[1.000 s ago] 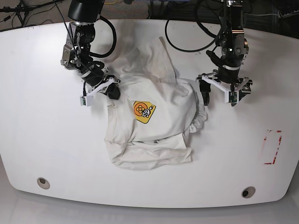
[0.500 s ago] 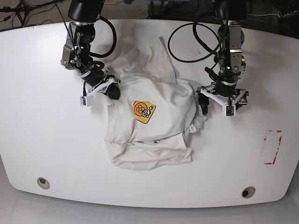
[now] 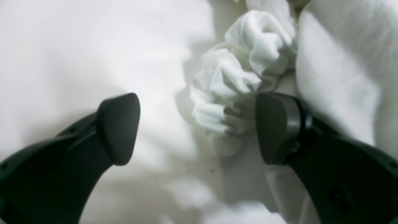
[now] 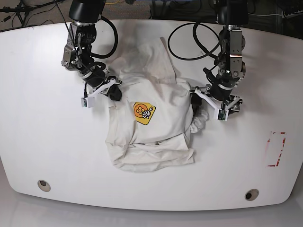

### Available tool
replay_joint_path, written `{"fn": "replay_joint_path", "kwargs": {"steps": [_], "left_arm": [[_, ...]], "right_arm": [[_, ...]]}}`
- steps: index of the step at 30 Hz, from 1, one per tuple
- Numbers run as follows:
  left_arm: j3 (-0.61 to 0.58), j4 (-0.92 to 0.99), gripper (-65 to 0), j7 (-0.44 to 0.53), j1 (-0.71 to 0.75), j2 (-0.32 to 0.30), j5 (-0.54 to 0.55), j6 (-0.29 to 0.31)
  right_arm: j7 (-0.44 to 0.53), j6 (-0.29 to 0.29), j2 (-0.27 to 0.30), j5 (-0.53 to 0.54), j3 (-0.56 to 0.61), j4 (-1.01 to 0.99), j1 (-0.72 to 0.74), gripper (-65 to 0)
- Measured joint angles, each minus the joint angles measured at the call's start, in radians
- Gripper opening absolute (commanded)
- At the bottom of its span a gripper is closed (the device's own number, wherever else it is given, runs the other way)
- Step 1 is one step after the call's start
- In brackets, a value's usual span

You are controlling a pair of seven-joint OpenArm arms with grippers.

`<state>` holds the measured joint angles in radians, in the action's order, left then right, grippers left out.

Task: Fold the T-shirt properly
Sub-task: 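Lower the left gripper onto the shirt's opposite side and close on fabric, then hold the shirt with both grippers and lift it slightly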

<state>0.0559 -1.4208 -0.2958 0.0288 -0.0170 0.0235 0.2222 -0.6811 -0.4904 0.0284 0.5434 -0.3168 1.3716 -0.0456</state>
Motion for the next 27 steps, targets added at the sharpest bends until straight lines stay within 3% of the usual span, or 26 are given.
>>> {"fn": "replay_joint_path", "kwargs": {"steps": [18,27], "left_arm": [[-0.051,0.057,-10.1,-0.019,-0.013,0.018,-0.001,0.007],[-0.052,0.069,-10.8,-0.013,-0.013,0.019,-0.001,0.086]], "right_arm": [[0.000,0.000,0.000,0.000,0.000,0.000,0.000,-64.4],[0.000,0.000,0.000,0.000,0.000,0.000,0.000,-64.4]]}}
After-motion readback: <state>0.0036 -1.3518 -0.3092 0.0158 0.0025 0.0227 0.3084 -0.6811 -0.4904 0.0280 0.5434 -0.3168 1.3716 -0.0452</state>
